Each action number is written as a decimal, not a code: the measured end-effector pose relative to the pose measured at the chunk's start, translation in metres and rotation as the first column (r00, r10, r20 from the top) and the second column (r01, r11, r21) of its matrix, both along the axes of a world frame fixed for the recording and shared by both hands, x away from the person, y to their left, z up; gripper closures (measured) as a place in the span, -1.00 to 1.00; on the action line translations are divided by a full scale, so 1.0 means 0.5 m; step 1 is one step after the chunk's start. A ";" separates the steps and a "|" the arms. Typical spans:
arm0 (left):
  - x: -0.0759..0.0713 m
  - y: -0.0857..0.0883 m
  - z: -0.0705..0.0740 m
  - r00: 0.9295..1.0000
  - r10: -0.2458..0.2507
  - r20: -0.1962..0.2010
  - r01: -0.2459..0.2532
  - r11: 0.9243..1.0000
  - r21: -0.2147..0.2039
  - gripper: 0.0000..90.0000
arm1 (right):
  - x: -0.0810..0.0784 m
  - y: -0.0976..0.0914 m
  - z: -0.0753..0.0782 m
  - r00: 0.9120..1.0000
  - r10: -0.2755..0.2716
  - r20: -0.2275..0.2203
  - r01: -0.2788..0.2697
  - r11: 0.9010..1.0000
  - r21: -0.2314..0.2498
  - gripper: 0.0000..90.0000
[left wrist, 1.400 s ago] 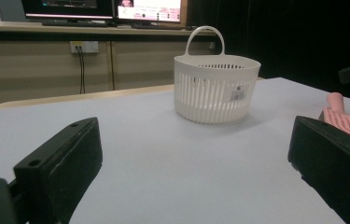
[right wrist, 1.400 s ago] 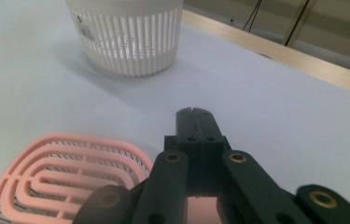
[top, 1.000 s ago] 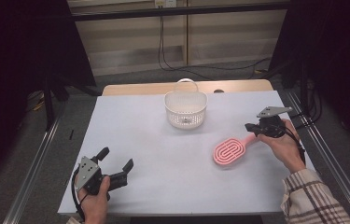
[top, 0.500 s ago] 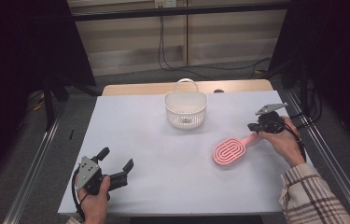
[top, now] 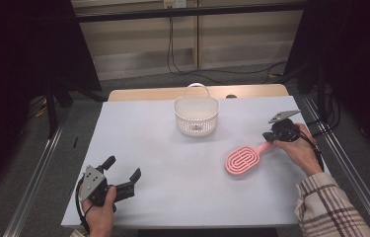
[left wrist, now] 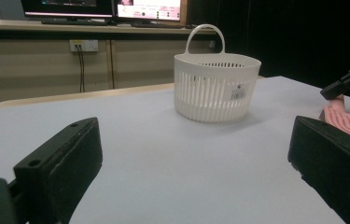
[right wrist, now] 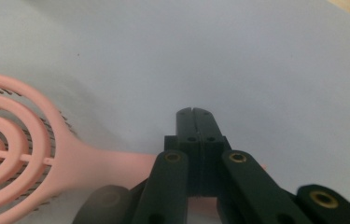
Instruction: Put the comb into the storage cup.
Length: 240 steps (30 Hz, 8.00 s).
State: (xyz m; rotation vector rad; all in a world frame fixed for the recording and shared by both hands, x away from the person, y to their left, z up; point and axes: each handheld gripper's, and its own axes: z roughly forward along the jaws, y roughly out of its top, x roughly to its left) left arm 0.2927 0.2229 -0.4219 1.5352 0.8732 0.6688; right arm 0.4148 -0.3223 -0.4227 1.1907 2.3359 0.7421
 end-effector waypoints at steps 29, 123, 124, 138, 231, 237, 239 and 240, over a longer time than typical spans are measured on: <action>0.000 0.000 0.000 1.000 0.000 0.000 0.000 1.000 0.003 -0.93 | -0.016 -0.012 -0.008 1.000 0.023 -0.013 -0.024 0.999 -0.033 1.00; 0.000 0.001 0.000 1.000 0.001 0.002 -0.001 1.000 -0.003 -0.93 | -0.081 -0.026 -0.030 0.996 0.082 -0.041 -0.083 0.996 -0.021 1.00; 0.000 0.001 0.000 1.000 0.001 0.002 -0.001 1.000 -0.003 -0.93 | -0.081 -0.027 -0.030 0.996 0.081 -0.042 -0.082 0.996 -0.019 1.00; -0.001 0.002 0.001 1.000 -0.001 0.003 0.001 1.000 -0.009 -0.93 | -0.088 -0.046 -0.003 0.997 0.060 0.048 -0.064 0.994 0.089 0.95; 0.000 0.004 0.001 1.000 0.000 0.002 0.000 1.000 -0.004 -0.93 | 0.017 0.135 0.044 0.941 0.302 -0.156 -0.310 0.950 -0.033 -0.86; 0.000 0.003 0.001 1.000 0.001 0.002 -0.001 1.000 -0.009 -0.93 | 0.021 0.143 0.032 0.936 0.302 -0.180 -0.315 0.948 -0.046 -0.86; 0.000 0.003 0.001 1.000 0.001 0.000 -0.001 1.000 -0.008 -0.93 | 0.023 0.144 0.029 0.932 0.313 -0.183 -0.326 0.945 -0.042 -0.85; 0.000 0.003 0.000 1.000 0.001 -0.001 -0.001 1.000 -0.006 -0.93 | 0.023 0.145 0.028 0.933 0.309 -0.184 -0.322 0.946 -0.045 -0.86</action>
